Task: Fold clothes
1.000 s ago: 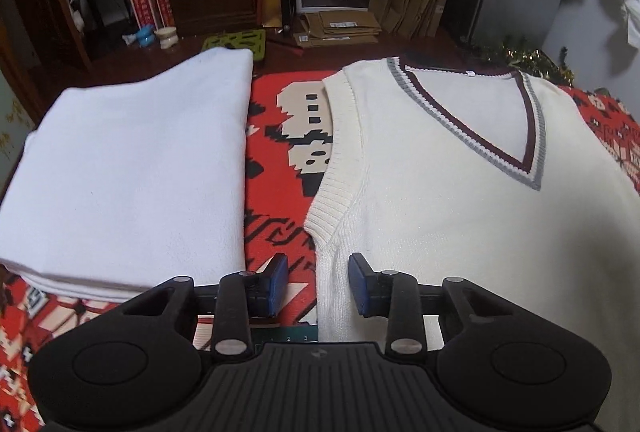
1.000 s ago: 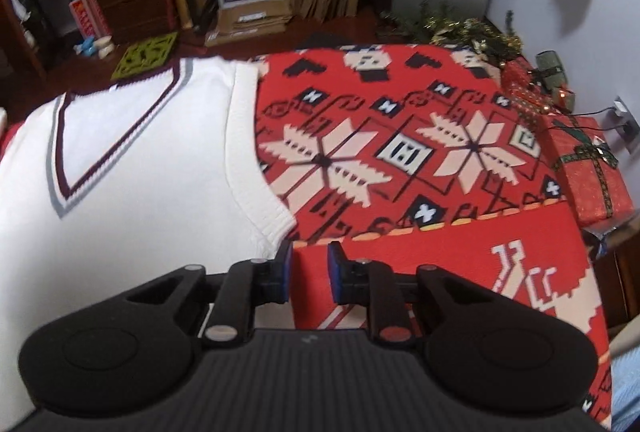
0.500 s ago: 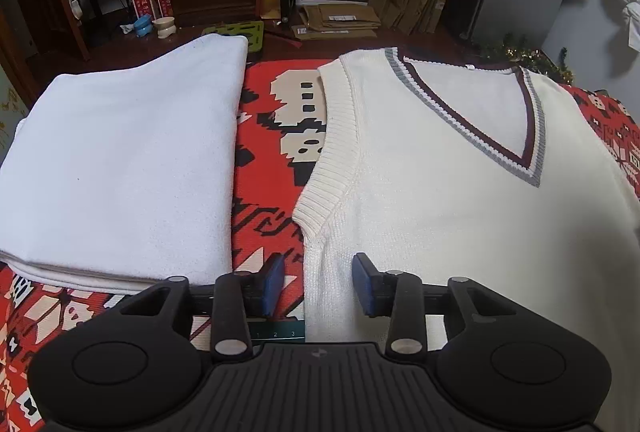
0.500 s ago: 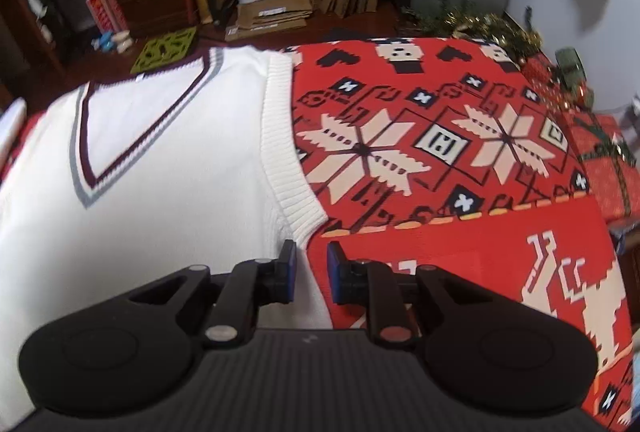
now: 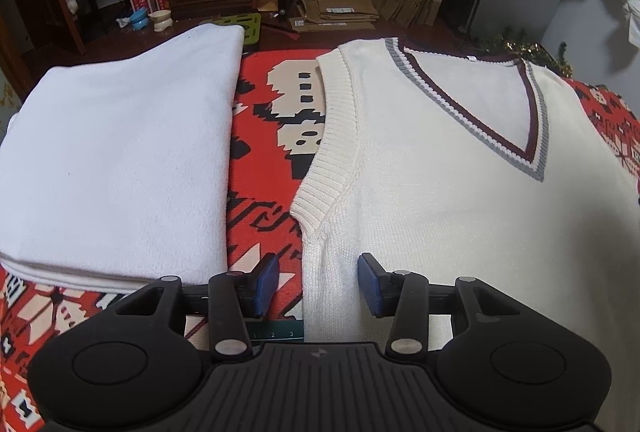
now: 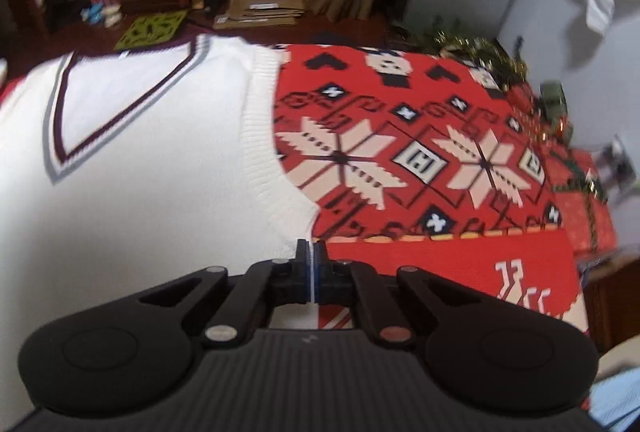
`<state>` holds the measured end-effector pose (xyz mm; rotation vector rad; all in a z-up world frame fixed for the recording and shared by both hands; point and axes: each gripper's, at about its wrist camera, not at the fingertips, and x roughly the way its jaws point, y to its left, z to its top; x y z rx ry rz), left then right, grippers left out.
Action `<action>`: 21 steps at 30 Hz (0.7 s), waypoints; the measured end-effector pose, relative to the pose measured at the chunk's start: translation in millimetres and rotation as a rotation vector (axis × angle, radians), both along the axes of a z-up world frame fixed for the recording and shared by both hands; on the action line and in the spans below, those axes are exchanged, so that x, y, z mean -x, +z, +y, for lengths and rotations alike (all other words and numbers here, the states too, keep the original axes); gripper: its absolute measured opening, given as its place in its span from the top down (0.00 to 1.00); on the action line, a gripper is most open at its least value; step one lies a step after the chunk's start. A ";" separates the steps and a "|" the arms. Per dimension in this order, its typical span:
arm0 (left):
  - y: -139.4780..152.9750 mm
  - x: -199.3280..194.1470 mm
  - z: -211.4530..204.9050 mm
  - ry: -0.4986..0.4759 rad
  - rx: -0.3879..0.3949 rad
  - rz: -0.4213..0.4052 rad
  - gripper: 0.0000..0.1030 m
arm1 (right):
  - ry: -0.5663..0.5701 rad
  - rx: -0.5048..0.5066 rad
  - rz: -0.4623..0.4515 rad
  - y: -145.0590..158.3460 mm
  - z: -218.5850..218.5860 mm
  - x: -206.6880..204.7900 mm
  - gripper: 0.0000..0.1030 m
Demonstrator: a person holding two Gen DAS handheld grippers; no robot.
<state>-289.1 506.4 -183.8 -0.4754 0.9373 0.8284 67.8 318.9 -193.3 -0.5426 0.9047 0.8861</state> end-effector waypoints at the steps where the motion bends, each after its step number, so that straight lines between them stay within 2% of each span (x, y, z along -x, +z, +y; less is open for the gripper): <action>1: 0.1 -0.2 -0.4 -0.006 -0.004 0.003 0.58 | 0.010 0.004 -0.007 0.0 0.2 0.6 0.99; 5: 0.6 1.2 0.6 -0.009 -0.004 -0.002 0.59 | 0.042 0.015 -0.037 -1.0 0.4 5.2 0.99; 9: 4.4 4.1 5.4 0.016 0.001 -0.038 0.74 | -0.002 -0.006 -0.006 -0.7 -1.4 1.0 0.99; 13: 13.9 13.3 11.2 0.083 0.024 -0.141 0.81 | 0.000 -0.005 -0.016 -0.8 -0.8 3.2 0.99; 15: 16.9 18.2 14.7 0.119 0.026 -0.158 0.85 | -0.001 -0.006 -0.017 -1.1 -1.0 3.2 0.99; 17: 15.3 21.0 18.1 0.139 0.032 -0.141 0.91 | -0.002 -0.007 -0.018 -1.3 -1.1 3.5 0.98; 21: 6.4 18.7 20.8 0.115 0.067 -0.111 0.91 | -0.005 -0.009 -0.018 -1.3 -1.4 3.8 0.98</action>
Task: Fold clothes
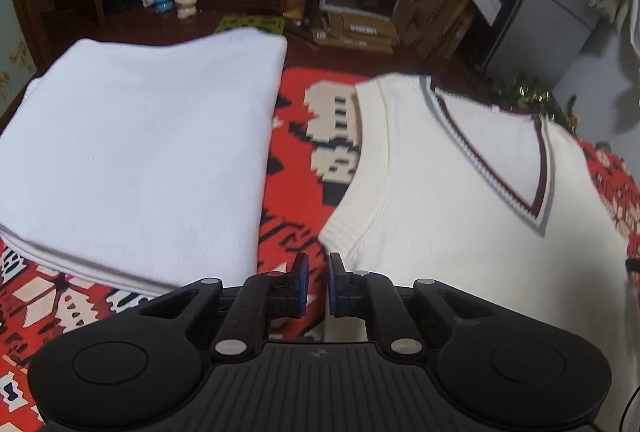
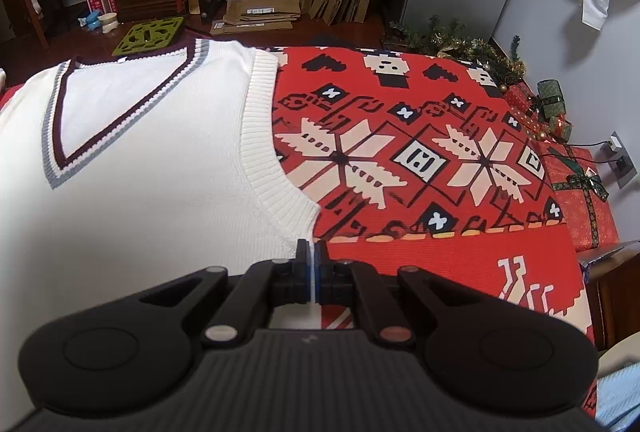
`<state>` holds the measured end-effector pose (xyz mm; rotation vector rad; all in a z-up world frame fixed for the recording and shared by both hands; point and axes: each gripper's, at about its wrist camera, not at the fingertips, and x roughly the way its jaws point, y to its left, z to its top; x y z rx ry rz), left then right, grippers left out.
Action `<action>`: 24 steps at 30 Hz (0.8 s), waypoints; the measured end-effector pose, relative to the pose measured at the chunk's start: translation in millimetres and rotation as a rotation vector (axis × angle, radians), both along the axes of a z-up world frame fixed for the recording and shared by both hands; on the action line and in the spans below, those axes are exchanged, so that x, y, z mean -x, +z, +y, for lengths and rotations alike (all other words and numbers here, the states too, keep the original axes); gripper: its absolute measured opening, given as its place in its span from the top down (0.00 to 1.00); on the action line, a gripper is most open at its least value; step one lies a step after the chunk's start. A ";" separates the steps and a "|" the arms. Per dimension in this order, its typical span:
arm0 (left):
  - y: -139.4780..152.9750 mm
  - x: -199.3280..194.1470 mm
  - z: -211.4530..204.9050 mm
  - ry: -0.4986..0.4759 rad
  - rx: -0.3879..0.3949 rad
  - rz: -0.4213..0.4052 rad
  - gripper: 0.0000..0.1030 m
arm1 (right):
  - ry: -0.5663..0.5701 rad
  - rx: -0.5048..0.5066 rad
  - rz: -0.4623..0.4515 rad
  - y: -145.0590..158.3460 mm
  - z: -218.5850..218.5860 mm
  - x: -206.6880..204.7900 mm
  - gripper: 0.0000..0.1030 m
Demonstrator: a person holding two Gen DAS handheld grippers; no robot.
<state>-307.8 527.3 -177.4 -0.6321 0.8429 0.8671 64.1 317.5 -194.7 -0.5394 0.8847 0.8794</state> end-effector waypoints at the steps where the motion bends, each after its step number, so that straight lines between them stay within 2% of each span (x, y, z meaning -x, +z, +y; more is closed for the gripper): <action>1: -0.9 -2.0 -0.6 -0.010 0.005 0.000 0.91 | 0.000 0.000 -0.001 -0.1 0.1 0.0 0.98; 7: -5.8 -9.7 -1.6 -0.023 0.037 -0.002 0.90 | 0.002 0.005 -0.002 0.0 1.0 -0.2 0.98; 17: -5.0 -19.8 -8.0 -0.064 -0.001 0.060 0.86 | -0.002 0.004 -0.007 0.0 0.6 1.5 0.98; 19: -5.4 -23.0 -10.4 -0.094 -0.006 0.062 0.94 | -0.004 0.002 -0.009 -0.3 0.6 1.7 0.98; 24: -5.1 -35.6 -25.0 -0.187 -0.110 0.160 0.96 | -0.002 0.005 -0.012 -0.4 1.3 2.0 0.98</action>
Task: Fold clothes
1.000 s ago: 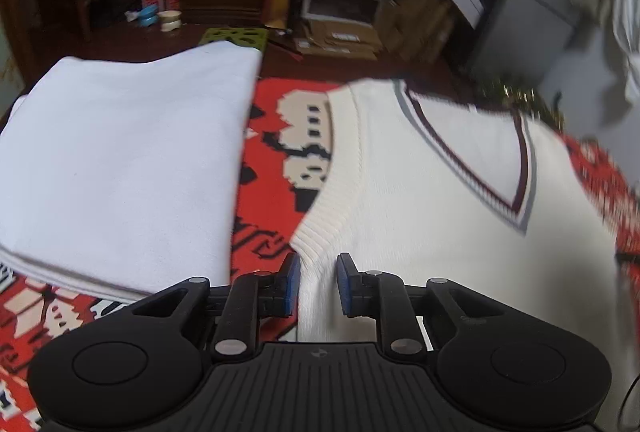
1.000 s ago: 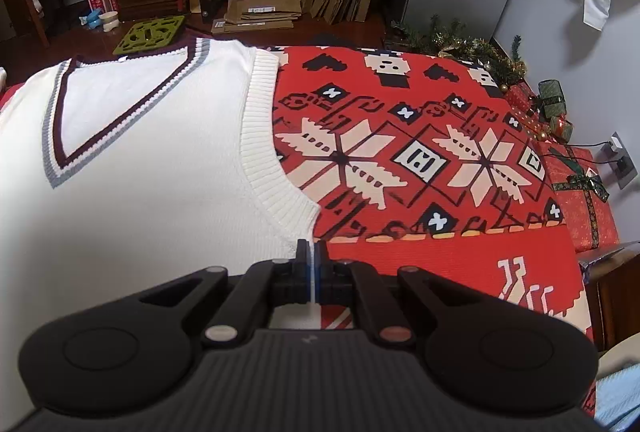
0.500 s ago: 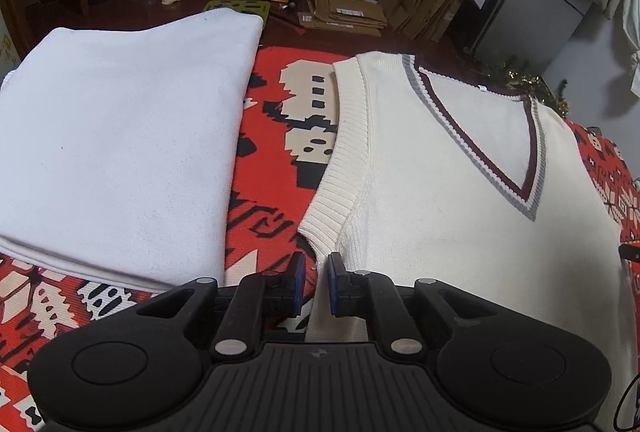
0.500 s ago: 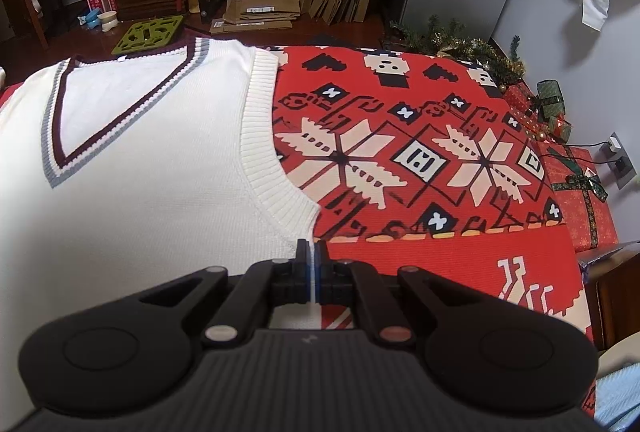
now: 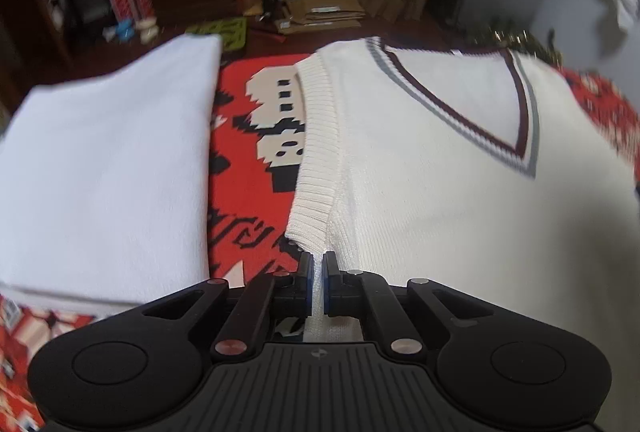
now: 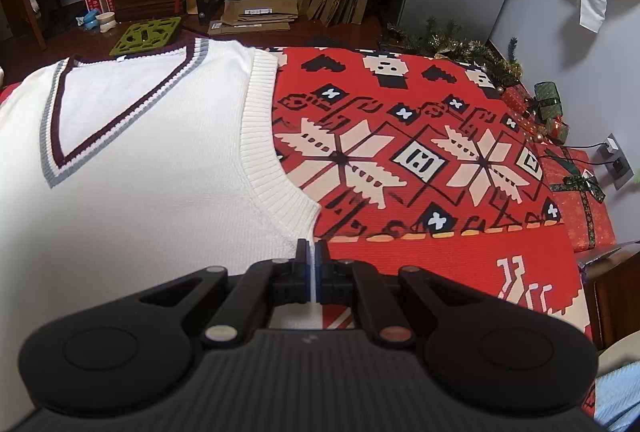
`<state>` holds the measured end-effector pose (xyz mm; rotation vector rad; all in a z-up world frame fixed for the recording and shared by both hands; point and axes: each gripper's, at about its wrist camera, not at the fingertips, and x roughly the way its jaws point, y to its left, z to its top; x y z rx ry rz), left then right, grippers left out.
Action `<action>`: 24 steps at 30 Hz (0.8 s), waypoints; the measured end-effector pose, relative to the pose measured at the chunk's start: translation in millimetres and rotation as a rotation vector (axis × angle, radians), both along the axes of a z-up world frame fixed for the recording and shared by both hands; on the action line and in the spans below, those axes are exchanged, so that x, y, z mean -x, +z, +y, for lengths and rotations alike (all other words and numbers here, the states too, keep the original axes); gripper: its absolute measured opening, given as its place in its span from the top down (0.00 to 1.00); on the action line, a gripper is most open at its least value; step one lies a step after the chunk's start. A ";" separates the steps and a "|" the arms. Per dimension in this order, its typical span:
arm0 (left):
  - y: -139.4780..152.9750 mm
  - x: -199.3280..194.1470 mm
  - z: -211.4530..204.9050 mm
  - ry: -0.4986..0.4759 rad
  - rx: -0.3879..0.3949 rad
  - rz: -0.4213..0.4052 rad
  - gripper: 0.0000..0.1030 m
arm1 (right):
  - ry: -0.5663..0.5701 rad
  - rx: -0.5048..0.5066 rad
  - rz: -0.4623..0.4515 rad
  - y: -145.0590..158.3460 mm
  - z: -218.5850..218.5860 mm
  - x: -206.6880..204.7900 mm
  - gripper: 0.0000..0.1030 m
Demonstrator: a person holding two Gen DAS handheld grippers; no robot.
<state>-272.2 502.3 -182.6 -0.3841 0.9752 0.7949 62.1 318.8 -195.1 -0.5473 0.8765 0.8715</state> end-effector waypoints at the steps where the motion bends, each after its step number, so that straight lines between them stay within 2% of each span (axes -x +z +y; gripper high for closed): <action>1: 0.1 -0.1 -0.8 -0.008 -0.022 0.024 0.96 | 0.001 0.001 0.001 0.1 0.1 -0.2 0.98; 3: 0.2 3.5 1.4 -0.004 -0.063 0.071 0.97 | 0.004 0.001 0.000 0.2 0.1 -0.4 0.98; 6: 0.1 13.8 10.0 0.026 -0.058 0.069 0.97 | 0.010 0.000 -0.006 -0.2 -0.7 0.8 0.98; 11: -1.7 7.2 4.0 -0.024 -0.097 0.111 0.97 | 0.010 0.001 -0.005 0.0 -0.5 -0.1 0.98; 13: 0.5 9.8 7.3 0.001 -0.077 0.097 0.96 | 0.000 -0.003 0.013 1.9 -1.4 -3.3 0.97; 15: 5.7 13.7 9.0 0.031 -0.076 0.091 0.85 | -0.022 -0.012 0.031 6.3 -5.2 -7.3 0.97; 19: 21.6 24.0 4.4 0.046 -0.064 0.058 0.82 | -0.069 -0.042 0.054 19.9 -25.2 -12.7 0.96; 21: 25.7 27.6 -3.1 0.034 -0.033 0.039 0.79 | -0.074 -0.047 0.089 23.7 -38.2 -10.5 0.88; 24: 20.2 32.6 -15.8 0.037 0.011 0.058 0.75 | -0.066 -0.030 0.125 25.0 -54.6 -2.8 0.85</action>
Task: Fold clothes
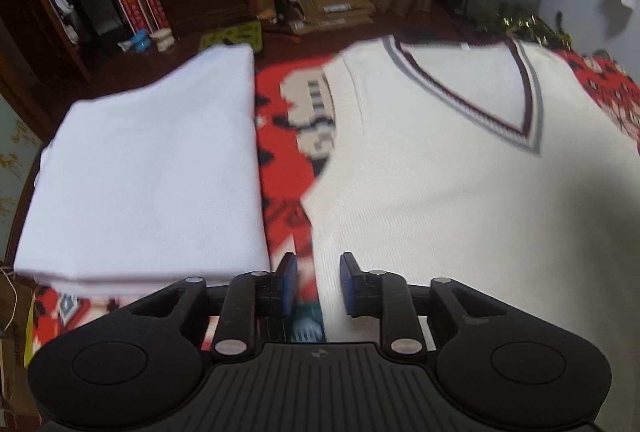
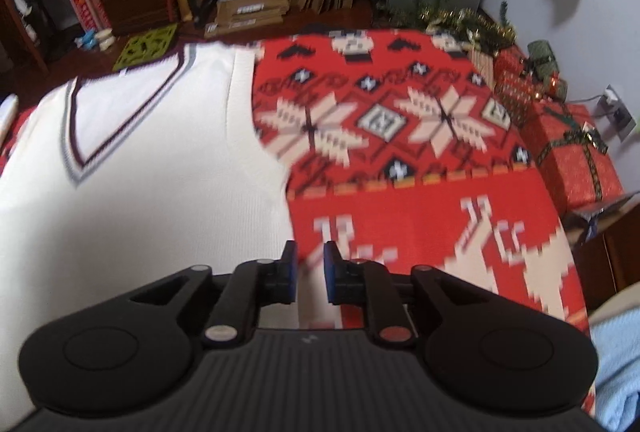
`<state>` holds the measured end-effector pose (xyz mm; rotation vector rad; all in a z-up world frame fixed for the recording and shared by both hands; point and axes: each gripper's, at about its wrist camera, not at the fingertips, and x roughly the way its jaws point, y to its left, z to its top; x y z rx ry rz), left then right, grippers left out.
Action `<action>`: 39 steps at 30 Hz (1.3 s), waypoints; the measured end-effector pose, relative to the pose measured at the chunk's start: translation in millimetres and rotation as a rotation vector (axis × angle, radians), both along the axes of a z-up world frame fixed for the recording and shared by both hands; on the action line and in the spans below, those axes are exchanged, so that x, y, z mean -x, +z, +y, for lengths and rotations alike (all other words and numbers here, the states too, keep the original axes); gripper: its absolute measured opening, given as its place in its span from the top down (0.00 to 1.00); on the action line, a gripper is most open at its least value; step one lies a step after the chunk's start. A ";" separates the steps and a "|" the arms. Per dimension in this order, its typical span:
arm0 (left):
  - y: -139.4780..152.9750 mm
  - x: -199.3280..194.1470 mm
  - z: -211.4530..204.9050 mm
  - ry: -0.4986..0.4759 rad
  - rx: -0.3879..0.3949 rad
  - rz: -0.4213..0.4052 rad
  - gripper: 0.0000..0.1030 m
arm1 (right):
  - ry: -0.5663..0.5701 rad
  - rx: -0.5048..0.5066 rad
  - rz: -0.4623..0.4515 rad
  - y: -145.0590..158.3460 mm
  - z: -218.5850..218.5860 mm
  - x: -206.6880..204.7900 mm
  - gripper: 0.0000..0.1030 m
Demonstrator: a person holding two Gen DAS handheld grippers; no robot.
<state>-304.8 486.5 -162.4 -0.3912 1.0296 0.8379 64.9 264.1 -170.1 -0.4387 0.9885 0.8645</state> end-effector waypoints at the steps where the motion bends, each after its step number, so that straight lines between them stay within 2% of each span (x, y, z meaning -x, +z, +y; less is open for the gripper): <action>1: -4.3 3.6 -3.2 0.016 0.027 -0.002 0.75 | 0.004 0.010 0.012 -1.5 -4.2 3.1 0.85; 3: -12.6 11.4 -9.3 0.050 0.084 -0.014 0.75 | 0.005 0.025 0.040 -5.5 -11.8 8.6 0.84; 5: -15.2 16.8 -15.1 0.068 0.105 -0.027 0.74 | -0.001 0.032 0.066 -9.5 -17.3 12.7 0.84; 10: -14.4 20.4 -22.2 0.082 0.109 -0.038 0.75 | 0.011 0.035 0.080 -14.9 -21.0 19.9 0.85; 12: -14.4 17.9 -24.5 0.068 0.109 -0.050 0.89 | 0.025 0.047 0.073 -16.0 -18.4 20.8 0.95; 13: -14.3 16.5 -25.8 0.059 0.109 -0.056 0.93 | 0.033 0.053 0.070 -16.5 -17.0 21.2 0.96; 18: -12.8 12.4 -32.2 -0.004 0.047 0.019 0.95 | 0.048 0.077 0.028 -14.6 -14.9 24.5 0.98; 22: -12.0 15.3 -30.8 -0.021 0.047 0.030 0.95 | 0.044 0.078 0.026 -14.3 -15.4 23.5 0.98; 25: -8.6 16.2 -26.4 0.015 0.070 0.020 0.89 | 0.038 0.070 0.033 -10.3 -14.4 23.7 0.96; 28: 1.0 19.1 -26.3 0.045 0.047 0.007 0.84 | 0.030 0.052 0.021 -1.9 -12.8 26.4 0.95; 31: 12.9 13.0 -29.4 0.039 0.025 -0.035 0.73 | 0.039 0.031 0.010 6.2 -8.4 31.8 0.88; 33: 16.9 1.4 -32.8 0.014 0.032 -0.086 0.63 | 0.075 0.011 0.007 10.1 1.1 41.1 0.83; 35: 16.5 -16.2 -36.5 -0.038 0.032 -0.116 0.59 | 0.117 -0.010 0.010 11.4 13.8 51.3 0.80; 36: 15.6 -26.1 -38.3 -0.067 0.021 -0.119 0.56 | 0.139 -0.020 0.013 11.3 21.0 56.5 0.74; 37: 14.7 -36.1 -40.2 -0.096 0.011 -0.121 0.55 | 0.156 -0.027 0.012 10.4 29.3 61.7 0.72; 39: 13.2 -51.3 -38.0 -0.131 -0.017 -0.145 0.55 | 0.173 -0.048 0.017 8.3 45.0 67.2 0.72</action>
